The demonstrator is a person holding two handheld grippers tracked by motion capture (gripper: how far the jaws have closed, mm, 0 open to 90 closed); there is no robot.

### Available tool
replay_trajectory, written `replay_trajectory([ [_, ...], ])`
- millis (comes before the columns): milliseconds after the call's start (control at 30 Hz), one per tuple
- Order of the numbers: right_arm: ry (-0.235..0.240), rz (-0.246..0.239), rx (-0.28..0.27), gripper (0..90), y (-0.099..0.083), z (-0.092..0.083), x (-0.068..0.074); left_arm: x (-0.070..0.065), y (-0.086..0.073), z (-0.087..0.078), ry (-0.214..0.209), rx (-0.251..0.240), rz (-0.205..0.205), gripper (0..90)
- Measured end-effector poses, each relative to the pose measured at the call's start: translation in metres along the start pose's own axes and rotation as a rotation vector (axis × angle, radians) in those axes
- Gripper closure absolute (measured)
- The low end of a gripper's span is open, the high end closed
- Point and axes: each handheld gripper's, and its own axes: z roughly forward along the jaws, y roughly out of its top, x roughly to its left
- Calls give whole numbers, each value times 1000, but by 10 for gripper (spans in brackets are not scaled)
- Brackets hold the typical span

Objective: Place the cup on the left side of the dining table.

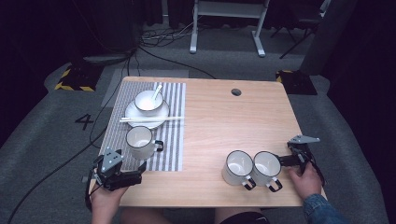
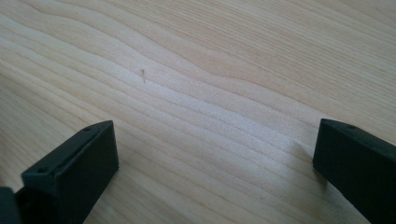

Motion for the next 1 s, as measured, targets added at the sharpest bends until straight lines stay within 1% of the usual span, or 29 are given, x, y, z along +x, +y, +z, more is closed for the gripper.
replay_trajectory([
  [33, 0, 0, 0, 3, 0, 0, 0, 0, 0, 0, 0, 0, 0, 34],
  [67, 0, 0, 0, 3, 0, 0, 0, 1, -2, -3, -7, 10, 10, 34],
  [100, 0, 0, 0, 3, 0, 0, 0, 2, -6, -6, -17, 22, 14, 34],
  [167, 0, 0, 0, 3, 0, 0, 0, 5, -10, -10, -24, 29, 16, 34],
  [200, 0, -1, 0, 3, 0, 0, 0, 6, -13, -12, -30, 38, 9, 33],
  [267, 0, 0, 0, 3, 0, 0, 0, 10, -18, -15, -30, 39, -10, 34],
  [300, 0, 0, 0, 3, 0, 0, 0, 13, -22, -16, -43, 45, -28, 34],
  [433, 0, 0, 0, 3, 0, 0, 0, 20, -33, -19, -38, 69, -50, 33],
  [500, 0, -1, 0, 3, 0, 0, 0, 22, -35, -19, -37, 73, -53, 34],
  [533, 0, -1, 0, 3, 0, 0, 0, 26, -39, -19, -25, 84, -62, 33],
  [567, 0, -1, 0, 3, 0, 0, 0, 26, -39, -19, -25, 84, -62, 33],
  [600, 0, -1, 0, 3, 0, 0, 0, 30, -42, -18, -17, 101, -61, 34],
  [633, 0, -1, 0, 3, 0, 0, 0, 30, -42, -18, -17, 101, -61, 33],
  [667, 0, -1, 0, 3, 0, 0, 0, 33, -45, -15, -10, 135, -54, 34],
  [700, 0, -1, -1, 3, 0, 0, 0, 33, -45, -15, -10, 135, -54, 34],
  [733, 0, -1, 0, 3, 0, 0, 0, 35, -48, -13, 7, 172, -43, 34],
  [767, 0, -1, 0, 3, 0, 0, 0, 35, -48, -13, 7, 172, -43, 34],
  [833, 0, -1, 0, 3, 0, 0, 0, 39, -52, -10, 8, 204, -53, 35],
  [900, 0, -1, 0, 3, 0, 0, 0, 40, -54, -9, 7, 212, -59, 35],
  [933, 0, -1, 0, 3, 0, 0, 0, 41, -55, -7, 3, 226, -64, 35],
  [1000, 0, -1, 0, 3, 0, 0, 0, 43, -59, -1, 2, 277, -67, 47],
])
